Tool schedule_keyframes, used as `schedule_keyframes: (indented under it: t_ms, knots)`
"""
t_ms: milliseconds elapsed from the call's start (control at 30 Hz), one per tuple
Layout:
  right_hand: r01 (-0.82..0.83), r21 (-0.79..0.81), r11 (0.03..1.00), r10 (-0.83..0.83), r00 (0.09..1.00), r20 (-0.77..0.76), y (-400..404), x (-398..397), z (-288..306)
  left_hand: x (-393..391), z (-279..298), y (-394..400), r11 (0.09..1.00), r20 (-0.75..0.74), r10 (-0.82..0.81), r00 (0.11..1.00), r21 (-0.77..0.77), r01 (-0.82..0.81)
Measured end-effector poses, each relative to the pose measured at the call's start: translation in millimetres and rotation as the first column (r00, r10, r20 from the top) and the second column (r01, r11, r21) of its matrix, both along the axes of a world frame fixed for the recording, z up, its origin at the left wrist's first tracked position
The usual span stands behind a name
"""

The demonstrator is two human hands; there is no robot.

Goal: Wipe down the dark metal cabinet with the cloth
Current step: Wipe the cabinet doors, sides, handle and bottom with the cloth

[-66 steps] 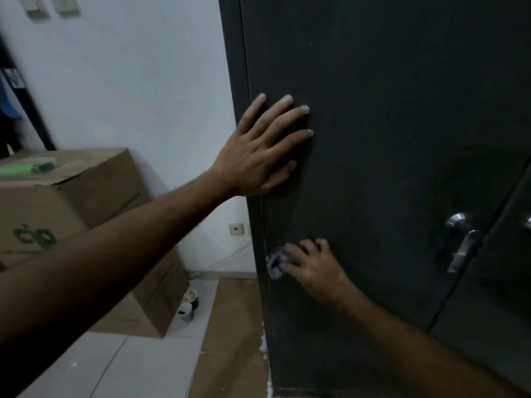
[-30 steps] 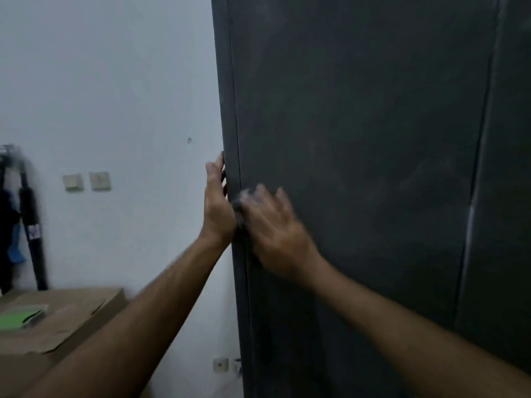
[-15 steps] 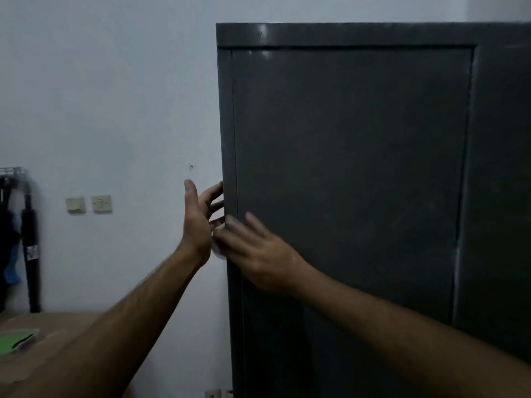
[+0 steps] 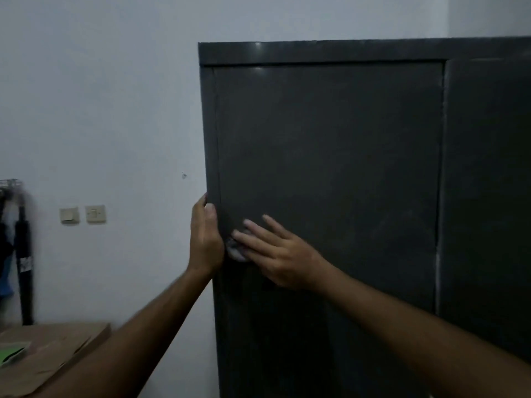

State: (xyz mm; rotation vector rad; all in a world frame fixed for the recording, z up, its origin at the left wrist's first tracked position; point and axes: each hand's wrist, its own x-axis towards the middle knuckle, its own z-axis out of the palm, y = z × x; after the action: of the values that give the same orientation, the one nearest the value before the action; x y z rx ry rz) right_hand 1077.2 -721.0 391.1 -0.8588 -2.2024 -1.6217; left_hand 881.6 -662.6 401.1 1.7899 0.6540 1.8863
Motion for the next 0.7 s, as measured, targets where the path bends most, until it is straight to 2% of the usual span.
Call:
schedule_keyframes:
  t_ms: [33, 100, 133, 200, 233, 267, 300, 333, 367, 400, 433, 467, 533, 600, 667, 700]
  knots:
    - [-0.01, 0.034, 0.999, 0.011, 0.999, -0.033, -9, 30, 0, 2, -3, 3, 0.999, -0.031, 0.042, 0.999, 0.034, -0.041]
    - [0.031, 0.169, 0.985, 0.02, 0.956, -0.293, -23, 83, 16, 7, -7, 7, 0.988, -0.068, 0.136, 0.988, 0.086, -0.13]
    - [0.072, 0.241, 0.968, 0.048, 0.887, -0.459, -28, 101, 28, 9, -8, 10, 0.979, -0.075, 0.181, 0.981, 0.113, -0.172]
    - [0.185, 0.33, 0.926, 0.134, 0.656, -0.742, -28, 101, 46, 12, -11, 13, 0.955, -0.075, 0.263, 0.962, 0.162, -0.248]
    - [0.229, 0.355, 0.906, 0.178, 0.555, -0.812, -20, 86, 47, 13, -13, 13, 0.939, -0.074, 0.309, 0.948, 0.18, -0.292]
    - [0.235, 0.37, 0.899, 0.207, 0.518, -0.83, -10, 69, 39, 14, -14, 14, 0.919, -0.08, 0.363, 0.928, 0.197, -0.342]
    - [0.185, 0.364, 0.913, 0.205, 0.564, -0.8, -2, 53, 24, 15, -15, 14, 0.892, -0.093, 0.422, 0.902, 0.223, -0.394]
    - [0.105, 0.324, 0.94, 0.169, 0.682, -0.711, 2, 43, 1, 15, -18, 14, 0.856, -0.113, 0.481, 0.869, 0.271, -0.439]
    - [0.041, 0.251, 0.967, 0.11, 0.82, -0.561, 2, 43, -25, 14, -19, 15, 0.814, -0.141, 0.539, 0.83, 0.34, -0.471]
    - [0.03, 0.17, 0.985, 0.039, 0.921, -0.388, -3, 53, -48, 13, -22, 16, 0.77, -0.173, 0.591, 0.788, 0.412, -0.487]
    - [0.055, 0.112, 0.992, -0.026, 0.968, -0.25, -12, 73, -66, 12, -23, 17, 0.727, -0.201, 0.635, 0.746, 0.48, -0.49]
    - [0.079, 0.09, 0.993, -0.061, 0.981, -0.184, -24, 94, -76, 11, -24, 18, 0.683, -0.219, 0.675, 0.704, 0.548, -0.484]
    - [0.138, 0.136, 0.981, -0.093, 0.951, -0.295, -42, 134, -72, 12, -26, 23, 0.583, -0.235, 0.75, 0.618, 0.676, -0.45]
    - [0.247, 0.235, 0.94, -0.078, 0.827, -0.556, -48, 157, -43, 13, -27, 27, 0.508, -0.246, 0.802, 0.544, 0.76, -0.406]
    - [0.358, 0.274, 0.893, 0.026, 0.565, -0.825, -42, 144, -5, 14, -29, 30, 0.481, -0.245, 0.82, 0.518, 0.786, -0.389]
    - [0.385, 0.28, 0.879, 0.09, 0.443, -0.892, -35, 127, 8, 14, -30, 32, 0.476, -0.238, 0.821, 0.519, 0.788, -0.391]
